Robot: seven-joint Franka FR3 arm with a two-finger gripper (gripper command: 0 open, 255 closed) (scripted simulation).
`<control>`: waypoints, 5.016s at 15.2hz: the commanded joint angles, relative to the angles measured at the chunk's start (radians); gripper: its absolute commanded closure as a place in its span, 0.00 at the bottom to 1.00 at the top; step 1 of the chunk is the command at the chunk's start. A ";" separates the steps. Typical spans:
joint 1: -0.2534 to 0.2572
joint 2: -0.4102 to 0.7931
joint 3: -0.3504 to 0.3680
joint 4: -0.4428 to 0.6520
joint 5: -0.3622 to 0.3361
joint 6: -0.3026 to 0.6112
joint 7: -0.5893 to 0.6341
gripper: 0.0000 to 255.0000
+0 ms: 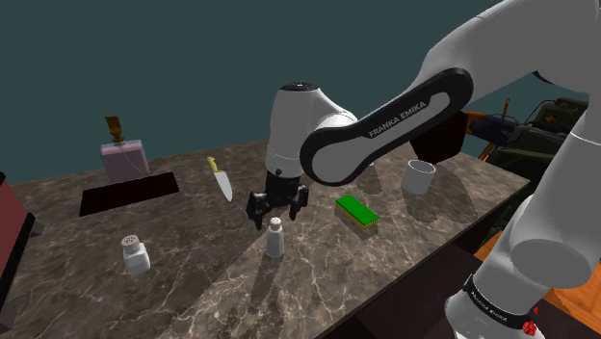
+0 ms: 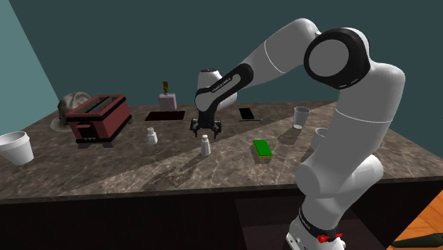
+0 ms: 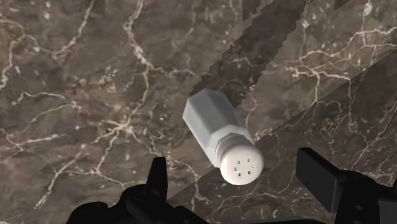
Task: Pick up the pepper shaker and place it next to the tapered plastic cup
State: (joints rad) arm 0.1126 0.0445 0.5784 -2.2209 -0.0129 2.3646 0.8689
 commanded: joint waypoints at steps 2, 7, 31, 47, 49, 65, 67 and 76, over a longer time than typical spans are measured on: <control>0.003 0.013 0.001 -0.005 -0.011 0.017 0.010 0.00; 0.003 0.013 0.001 -0.005 -0.011 0.017 0.010 0.00; -0.004 -0.087 -0.002 0.081 0.061 -0.154 -0.039 1.00; -0.009 -0.153 -0.017 0.238 0.096 -0.368 -0.062 1.00; -0.009 -0.156 -0.019 0.262 0.097 -0.395 -0.063 1.00; -0.080 -0.288 -0.162 0.224 0.158 -0.493 -0.292 1.00; -0.097 -0.306 -0.197 0.203 0.162 -0.495 -0.345 1.00; -0.176 -0.335 -0.349 0.165 0.151 -0.509 -0.571 1.00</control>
State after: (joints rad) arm -0.0520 -0.2926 0.2494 -2.0568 0.1418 1.8571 0.3284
